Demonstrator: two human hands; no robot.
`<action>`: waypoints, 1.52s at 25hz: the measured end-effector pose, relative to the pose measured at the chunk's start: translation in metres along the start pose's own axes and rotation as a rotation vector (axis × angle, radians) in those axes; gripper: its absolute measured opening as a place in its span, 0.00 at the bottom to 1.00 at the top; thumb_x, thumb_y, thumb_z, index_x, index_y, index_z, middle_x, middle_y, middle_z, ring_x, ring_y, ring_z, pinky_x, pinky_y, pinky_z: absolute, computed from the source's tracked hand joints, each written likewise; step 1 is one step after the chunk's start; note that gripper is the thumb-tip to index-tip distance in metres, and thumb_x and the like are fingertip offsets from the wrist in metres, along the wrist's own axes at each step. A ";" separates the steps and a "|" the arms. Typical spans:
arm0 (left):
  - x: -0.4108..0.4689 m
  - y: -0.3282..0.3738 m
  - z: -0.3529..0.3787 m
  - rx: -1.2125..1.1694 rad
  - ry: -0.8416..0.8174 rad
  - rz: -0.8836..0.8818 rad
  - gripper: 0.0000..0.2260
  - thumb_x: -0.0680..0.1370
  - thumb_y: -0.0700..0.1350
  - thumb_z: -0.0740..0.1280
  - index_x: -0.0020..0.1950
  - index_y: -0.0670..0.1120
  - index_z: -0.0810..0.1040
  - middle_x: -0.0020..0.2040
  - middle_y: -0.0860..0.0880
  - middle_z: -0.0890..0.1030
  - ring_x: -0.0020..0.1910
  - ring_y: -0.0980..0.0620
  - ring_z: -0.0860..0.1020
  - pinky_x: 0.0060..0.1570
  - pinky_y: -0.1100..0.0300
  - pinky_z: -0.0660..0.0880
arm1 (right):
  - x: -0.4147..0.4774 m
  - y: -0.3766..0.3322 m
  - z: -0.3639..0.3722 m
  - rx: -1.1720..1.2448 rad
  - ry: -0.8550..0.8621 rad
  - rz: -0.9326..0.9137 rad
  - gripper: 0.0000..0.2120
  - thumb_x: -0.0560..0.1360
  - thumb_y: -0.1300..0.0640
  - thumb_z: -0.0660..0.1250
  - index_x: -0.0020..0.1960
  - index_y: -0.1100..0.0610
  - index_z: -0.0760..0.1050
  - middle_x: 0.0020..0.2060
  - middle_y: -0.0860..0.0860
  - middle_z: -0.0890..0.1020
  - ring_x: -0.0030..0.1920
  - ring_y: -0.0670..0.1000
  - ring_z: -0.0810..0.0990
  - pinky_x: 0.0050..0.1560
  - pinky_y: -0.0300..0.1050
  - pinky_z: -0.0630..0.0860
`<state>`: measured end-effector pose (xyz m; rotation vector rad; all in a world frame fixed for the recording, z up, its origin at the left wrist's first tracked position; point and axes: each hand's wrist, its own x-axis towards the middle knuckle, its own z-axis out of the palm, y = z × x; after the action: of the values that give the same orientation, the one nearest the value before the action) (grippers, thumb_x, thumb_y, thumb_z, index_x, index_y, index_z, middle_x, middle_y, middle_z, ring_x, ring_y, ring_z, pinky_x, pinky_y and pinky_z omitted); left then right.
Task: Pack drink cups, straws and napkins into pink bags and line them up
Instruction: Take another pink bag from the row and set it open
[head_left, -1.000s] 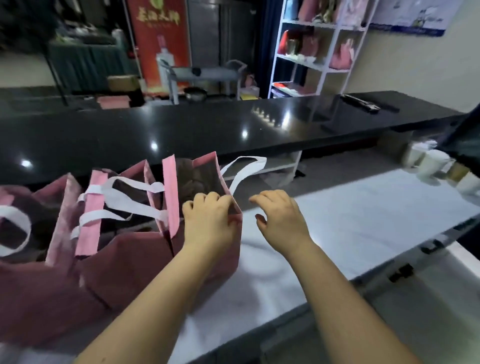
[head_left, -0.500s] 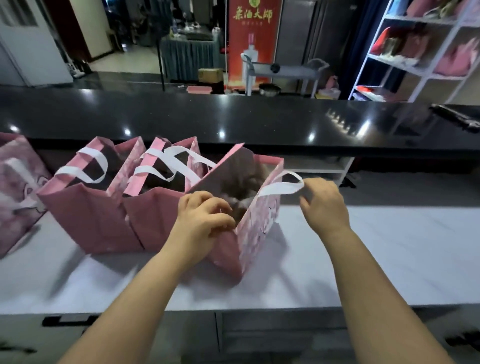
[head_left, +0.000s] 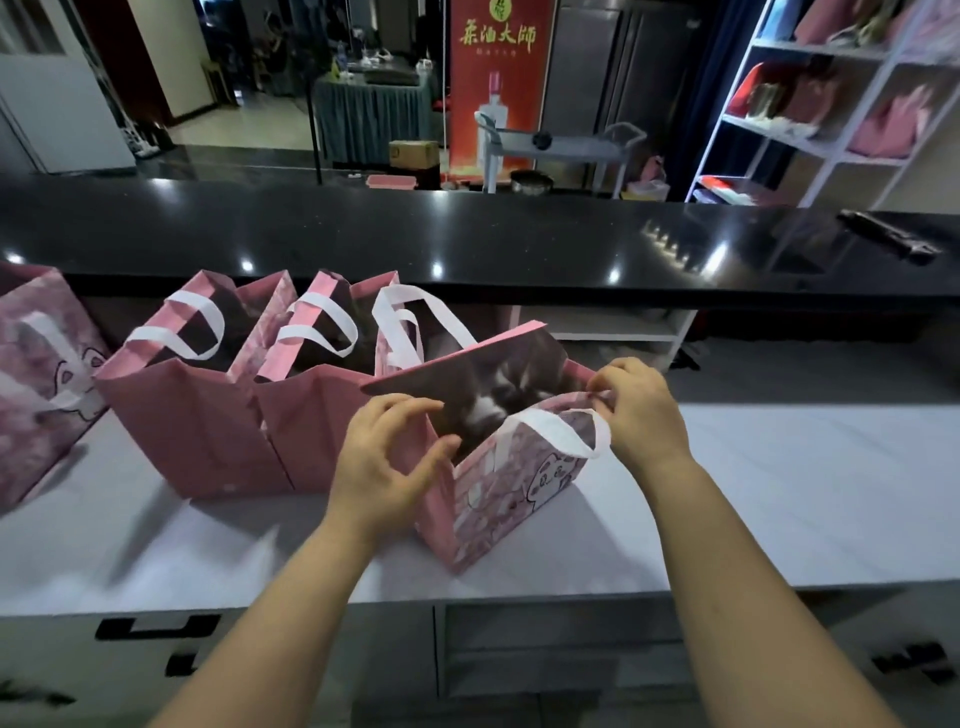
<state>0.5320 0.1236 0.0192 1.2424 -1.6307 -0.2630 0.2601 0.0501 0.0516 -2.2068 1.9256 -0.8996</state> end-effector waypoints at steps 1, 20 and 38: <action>-0.010 0.001 0.004 -0.023 0.011 -0.025 0.21 0.69 0.59 0.74 0.57 0.51 0.78 0.54 0.54 0.76 0.55 0.52 0.75 0.54 0.57 0.74 | -0.003 -0.001 0.001 0.019 0.005 0.018 0.03 0.74 0.61 0.66 0.45 0.58 0.78 0.48 0.51 0.75 0.50 0.54 0.72 0.41 0.46 0.71; -0.004 0.023 0.034 -0.529 0.029 -0.402 0.07 0.72 0.34 0.73 0.41 0.46 0.82 0.37 0.55 0.82 0.38 0.58 0.79 0.43 0.63 0.79 | -0.077 0.031 0.013 0.754 0.495 0.504 0.13 0.72 0.60 0.73 0.37 0.41 0.81 0.34 0.39 0.83 0.37 0.38 0.80 0.39 0.30 0.74; 0.052 0.074 0.173 -0.823 -0.275 -0.440 0.09 0.73 0.38 0.74 0.38 0.52 0.80 0.36 0.55 0.81 0.39 0.56 0.79 0.45 0.59 0.80 | -0.150 0.087 -0.087 0.654 0.814 0.701 0.08 0.69 0.63 0.75 0.40 0.51 0.79 0.37 0.46 0.83 0.38 0.41 0.81 0.45 0.38 0.79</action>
<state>0.3521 0.0488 0.0212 0.9082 -1.2206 -1.2836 0.1366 0.1986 0.0305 -0.7439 1.9677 -2.0310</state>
